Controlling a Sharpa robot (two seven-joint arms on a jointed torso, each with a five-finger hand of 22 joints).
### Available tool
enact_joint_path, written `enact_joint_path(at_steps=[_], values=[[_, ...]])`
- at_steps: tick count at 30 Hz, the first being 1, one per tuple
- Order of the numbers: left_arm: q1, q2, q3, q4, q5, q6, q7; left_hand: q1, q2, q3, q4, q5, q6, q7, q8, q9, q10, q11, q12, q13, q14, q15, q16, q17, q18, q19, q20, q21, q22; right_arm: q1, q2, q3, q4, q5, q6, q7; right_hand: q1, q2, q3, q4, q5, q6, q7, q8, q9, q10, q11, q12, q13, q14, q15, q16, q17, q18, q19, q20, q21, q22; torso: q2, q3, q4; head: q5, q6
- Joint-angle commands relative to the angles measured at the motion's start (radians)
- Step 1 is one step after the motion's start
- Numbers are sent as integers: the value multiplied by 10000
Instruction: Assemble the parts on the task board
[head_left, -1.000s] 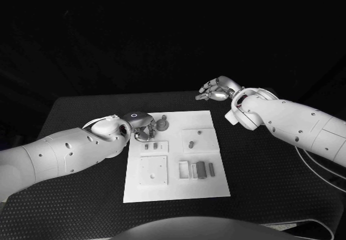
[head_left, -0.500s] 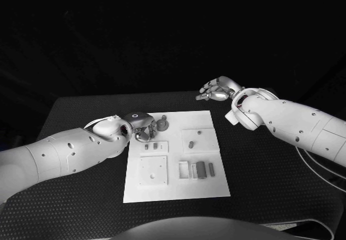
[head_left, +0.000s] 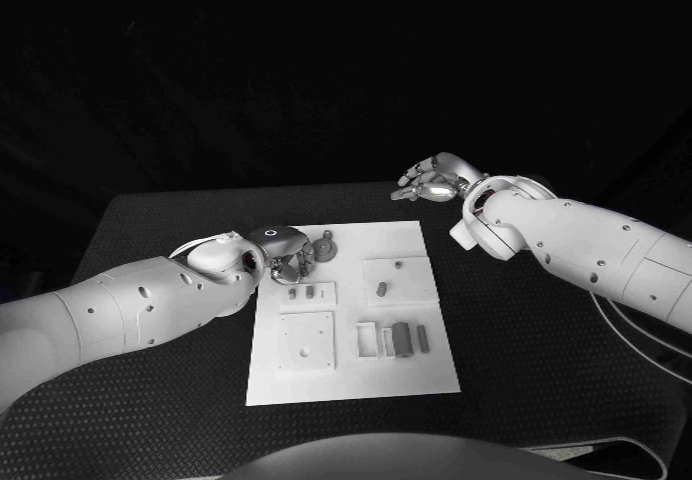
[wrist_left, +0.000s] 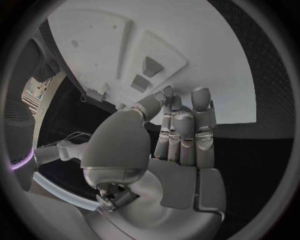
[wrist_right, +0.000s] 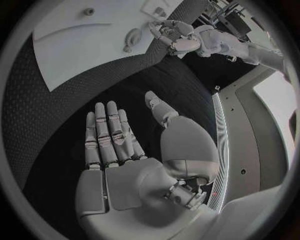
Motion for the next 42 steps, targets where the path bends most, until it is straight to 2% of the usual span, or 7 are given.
enact_joint_path(at_steps=[1, 9, 15, 31, 36, 42], values=[[-101, 71, -74, -29, -72, 328, 74, -12, 55, 34, -6, -4, 80, -11, 66, 9, 305, 236, -35, 15, 7, -54, 30, -16, 615, 18, -79, 26, 212, -4, -6, 5, 9, 10, 113, 58, -80, -9, -65, -4, 18, -64, 235, 41, -18, 92, -8, -74, -21, 56, 22, -57, 7, -74, -35, 34, -62, 16, -2, 0, 8, -2, 9], [-105, 71, -132, -85, -112, 352, 100, -1, 73, 35, -18, -6, 161, -46, 106, 28, 391, 198, -12, 57, 7, -90, 33, -19, 600, 35, -103, 39, 218, -4, -10, 5, 9, 27, 104, 59, -96, -14, -73, 3, 17, -68, 236, 43, -24, 97, -7, -86, -34, 53, 26, -71, 8, -76, -40, 36, -70, 23, 1, -4, -2, 5, 10], [-106, 34, -196, -44, -113, 243, 215, 10, 79, 33, -27, -8, 250, -87, 147, 48, 490, 157, 15, 108, 4, -131, 31, -26, 578, 40, -129, 45, 218, -4, -5, 5, 18, 32, 103, 59, -104, -17, -76, 7, 18, -70, 236, 44, -28, 100, -6, -93, -42, 52, 27, -78, 9, -77, -42, 36, -75, 27, -4, -3, 16, 1, 5], [-104, 38, -215, -75, -33, 96, 254, 10, 71, 32, -30, -6, 279, -103, 152, 51, 519, 136, 9, 138, 4, -153, 30, -32, 559, 44, -151, 48, 215, -5, 41, 5, -21, 33, 72, 74, -115, -11, -77, 17, 18, -72, 236, 49, -36, 110, -6, -107, -59, 52, 29, -94, 11, -77, -47, 36, -85, 38, 1, 2, -4, 10, 18], [-99, 28, -214, -94, 65, 64, 255, -21, 47, 39, -20, -8, 81, -12, 22, -6, 308, 219, -143, 117, -14, -75, 12, -44, 526, -1, -152, 14, 202, -5, 31, 5, -17, 33, 85, 63, -110, -9, -74, 15, 18, -71, 235, 51, -37, 113, -7, -110, -64, 53, 29, -97, 12, -76, -48, 35, -88, 41, -5, 9, -1, 8, 24], [-98, 32, -214, -121, 65, 176, 195, 68, -95, 104, -35, -82, -338, 165, -213, -107, -151, 382, -297, 45, -216, 80, -188, -140, 503, -248, -36, -161, 171, -5, 20, 5, -16, 33, 89, 58, -108, -11, -74, 12, 18, -71, 234, 53, -40, 117, -7, -114, -69, 51, 30, -103, 13, -76, -51, 35, -92, 44, -1, 7, 7, -4, 16]])
